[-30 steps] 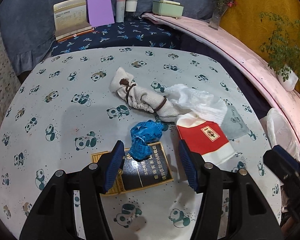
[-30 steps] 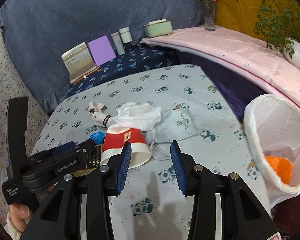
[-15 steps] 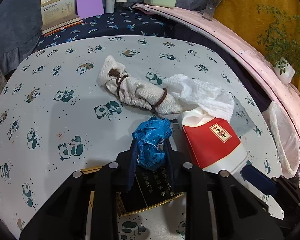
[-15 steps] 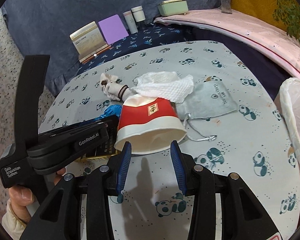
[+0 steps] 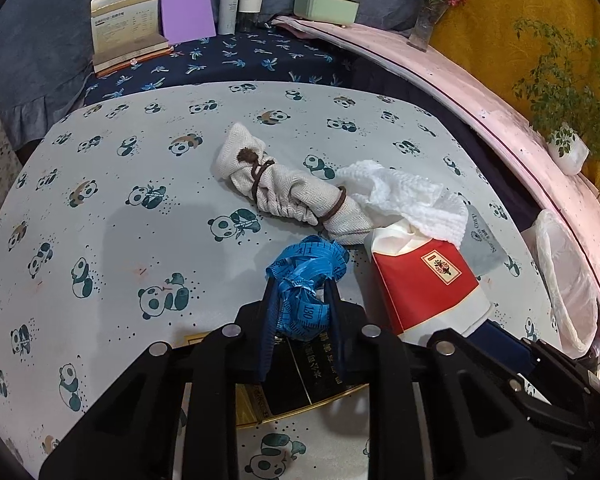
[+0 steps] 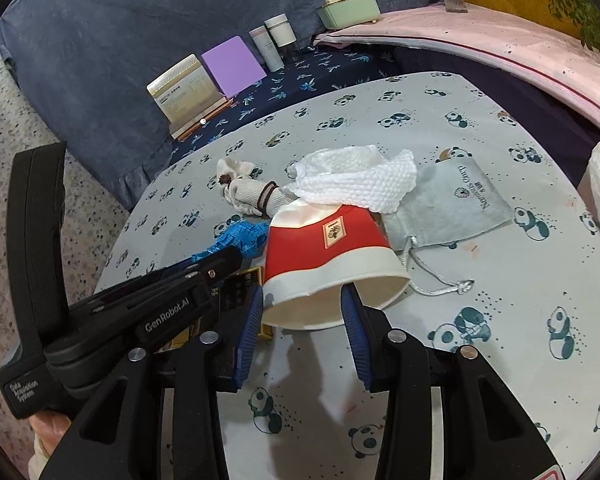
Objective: Collect trash
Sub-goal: 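Grasp the blue glove with the left gripper while the right grasps the red paper cup, then carry the blue glove and red cup over the bin and release both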
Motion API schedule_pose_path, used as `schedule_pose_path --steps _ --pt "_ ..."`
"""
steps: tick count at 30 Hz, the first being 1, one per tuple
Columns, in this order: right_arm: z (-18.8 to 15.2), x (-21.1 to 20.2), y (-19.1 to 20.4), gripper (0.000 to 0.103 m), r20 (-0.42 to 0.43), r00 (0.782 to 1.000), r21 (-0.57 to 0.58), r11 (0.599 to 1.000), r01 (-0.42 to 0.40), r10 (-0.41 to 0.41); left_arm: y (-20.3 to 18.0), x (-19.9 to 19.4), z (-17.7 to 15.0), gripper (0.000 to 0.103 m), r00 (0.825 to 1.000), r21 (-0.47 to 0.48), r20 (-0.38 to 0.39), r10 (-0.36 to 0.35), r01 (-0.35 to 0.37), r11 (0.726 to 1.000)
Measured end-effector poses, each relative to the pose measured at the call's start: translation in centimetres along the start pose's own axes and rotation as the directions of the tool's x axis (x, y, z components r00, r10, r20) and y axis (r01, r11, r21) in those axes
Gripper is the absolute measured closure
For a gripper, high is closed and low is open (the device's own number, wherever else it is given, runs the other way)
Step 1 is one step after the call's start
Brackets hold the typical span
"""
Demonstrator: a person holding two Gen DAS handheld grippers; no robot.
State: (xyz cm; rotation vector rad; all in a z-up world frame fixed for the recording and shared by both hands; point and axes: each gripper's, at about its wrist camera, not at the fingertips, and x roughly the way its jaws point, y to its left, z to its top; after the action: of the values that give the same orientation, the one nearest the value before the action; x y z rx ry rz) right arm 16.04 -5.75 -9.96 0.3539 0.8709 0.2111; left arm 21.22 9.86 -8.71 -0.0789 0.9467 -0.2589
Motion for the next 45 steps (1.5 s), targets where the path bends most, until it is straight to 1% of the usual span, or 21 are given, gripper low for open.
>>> schedule_pose_path --steps 5,10,13,15,17,23,30,34,40,45 --pt "0.5 -0.1 0.0 0.065 0.007 0.999 0.033 0.998 -0.053 0.052 0.6 -0.2 0.0 0.081 1.0 -0.006 0.002 0.012 -0.012 1.0" --pt "0.9 0.0 0.0 0.065 0.017 0.997 0.065 0.995 -0.077 0.076 0.9 -0.6 0.0 0.081 1.0 -0.021 0.009 0.016 -0.016 1.0" --pt "1.2 0.7 0.2 0.075 0.01 0.998 0.067 0.996 -0.066 0.065 0.6 -0.7 -0.1 0.081 1.0 -0.013 0.01 0.017 -0.017 1.0" --pt "1.3 1.0 0.0 0.089 0.002 0.998 0.076 0.995 -0.065 0.065 0.4 -0.8 -0.2 0.081 1.0 -0.011 0.011 0.016 -0.016 1.0" --pt "1.2 0.9 -0.1 0.098 0.003 0.999 0.079 0.995 -0.055 0.055 0.1 -1.0 -0.2 0.081 1.0 -0.007 0.013 0.016 -0.015 1.0" --pt "1.0 -1.6 -0.2 0.099 0.065 0.998 0.038 0.999 -0.015 0.013 -1.3 -2.1 -0.3 0.081 1.0 0.008 0.026 -0.002 0.002 1.0" --pt "0.8 -6.0 -1.5 0.099 0.146 0.989 0.028 0.999 0.026 -0.03 -5.2 -4.0 -0.1 0.081 0.998 0.063 0.059 -0.039 0.036 0.997" --pt "0.9 -8.6 -3.2 0.099 0.188 0.98 0.055 0.997 0.047 -0.057 -8.2 -5.1 0.3 0.081 0.995 0.101 0.077 -0.067 0.06 0.993" --pt "1.2 -12.6 -6.7 0.099 0.251 0.962 0.107 0.991 0.085 -0.11 -13.6 -6.2 0.4 0.081 0.99 0.175 0.092 -0.109 0.092 0.98" --pt "1.1 -15.2 -9.9 0.099 0.281 0.946 0.143 0.982 0.122 -0.158 -18.1 -6.5 0.3 0.081 0.985 0.234 0.087 -0.148 0.124 0.964"
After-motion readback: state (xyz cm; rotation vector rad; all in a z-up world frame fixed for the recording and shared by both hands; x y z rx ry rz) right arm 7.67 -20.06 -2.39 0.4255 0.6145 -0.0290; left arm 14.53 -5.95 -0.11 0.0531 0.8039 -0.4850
